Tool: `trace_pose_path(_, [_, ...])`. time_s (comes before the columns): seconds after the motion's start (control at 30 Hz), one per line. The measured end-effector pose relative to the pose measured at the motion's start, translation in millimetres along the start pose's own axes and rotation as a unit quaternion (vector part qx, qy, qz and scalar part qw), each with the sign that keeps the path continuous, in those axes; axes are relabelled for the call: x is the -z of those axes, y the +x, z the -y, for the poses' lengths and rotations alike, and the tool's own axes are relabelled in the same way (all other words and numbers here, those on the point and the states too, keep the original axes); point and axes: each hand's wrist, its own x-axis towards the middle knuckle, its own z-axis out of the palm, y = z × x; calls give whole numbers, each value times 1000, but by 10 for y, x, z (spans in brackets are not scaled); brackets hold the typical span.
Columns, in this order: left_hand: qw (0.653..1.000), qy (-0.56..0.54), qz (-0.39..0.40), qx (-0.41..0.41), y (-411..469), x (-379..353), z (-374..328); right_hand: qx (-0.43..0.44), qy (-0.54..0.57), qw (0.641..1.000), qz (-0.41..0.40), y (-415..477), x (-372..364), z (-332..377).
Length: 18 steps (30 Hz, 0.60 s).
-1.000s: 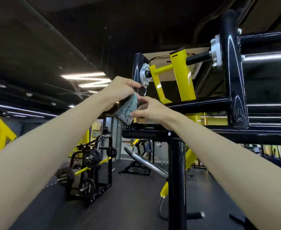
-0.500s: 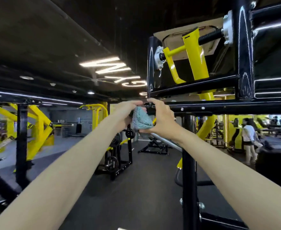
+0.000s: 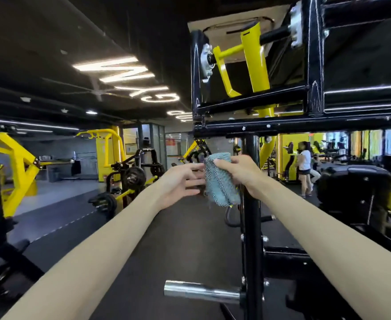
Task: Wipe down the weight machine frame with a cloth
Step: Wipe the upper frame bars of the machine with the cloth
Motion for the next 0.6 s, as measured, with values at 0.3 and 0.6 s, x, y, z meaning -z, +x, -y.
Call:
trace_pose_path(0.3, [998,28,15,-54,-116,-332,170,-91,-21,994,59,-138,94,58])
trace_pose_path(0.6, [997,-44,-44,-53,-98,-591,326,-136,-4,985,109,-191,357,-39])
